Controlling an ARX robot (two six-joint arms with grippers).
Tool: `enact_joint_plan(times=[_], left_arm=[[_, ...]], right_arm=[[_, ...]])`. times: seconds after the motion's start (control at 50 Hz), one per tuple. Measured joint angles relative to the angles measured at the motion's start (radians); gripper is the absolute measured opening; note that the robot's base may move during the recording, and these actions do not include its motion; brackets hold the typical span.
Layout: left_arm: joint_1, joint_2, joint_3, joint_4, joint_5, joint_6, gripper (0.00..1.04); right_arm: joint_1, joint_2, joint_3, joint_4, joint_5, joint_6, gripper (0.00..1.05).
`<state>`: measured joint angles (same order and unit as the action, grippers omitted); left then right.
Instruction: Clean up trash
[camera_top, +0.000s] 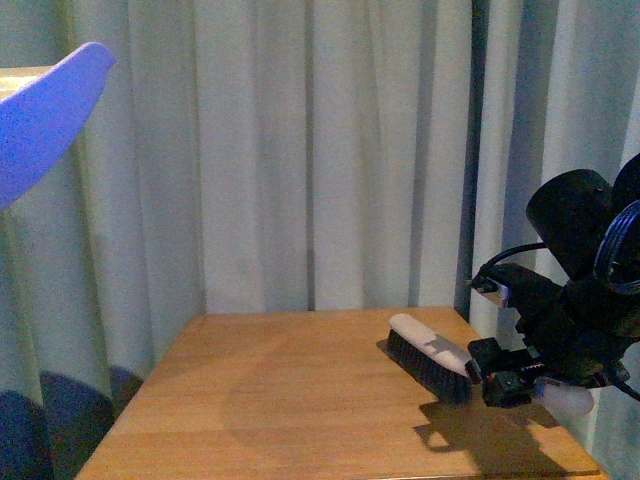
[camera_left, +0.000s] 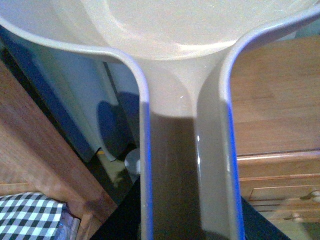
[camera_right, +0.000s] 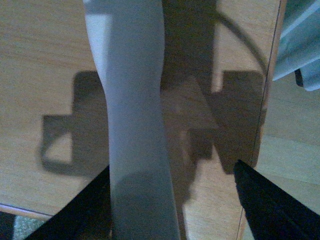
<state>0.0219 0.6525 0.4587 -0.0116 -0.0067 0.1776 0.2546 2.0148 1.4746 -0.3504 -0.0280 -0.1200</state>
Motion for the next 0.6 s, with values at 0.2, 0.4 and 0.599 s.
enact_joint_plan(times=[0.2, 0.4, 0.599], left_arm=[[0.0, 0.0, 0.0, 0.0, 0.0, 0.0, 0.24], [0.0, 0.0, 0.0, 0.0, 0.0, 0.0, 0.24], [0.0, 0.0, 0.0, 0.0, 0.0, 0.0, 0.24]], right_arm=[[-0.003, 0.002, -0.007, 0.003, 0.002, 0.001, 0.42], [0.002, 0.012, -0.01, 0.006, -0.01, 0.012, 0.2], [0.006, 0.016, -0.012, 0.018, -0.016, 0.02, 0.19]])
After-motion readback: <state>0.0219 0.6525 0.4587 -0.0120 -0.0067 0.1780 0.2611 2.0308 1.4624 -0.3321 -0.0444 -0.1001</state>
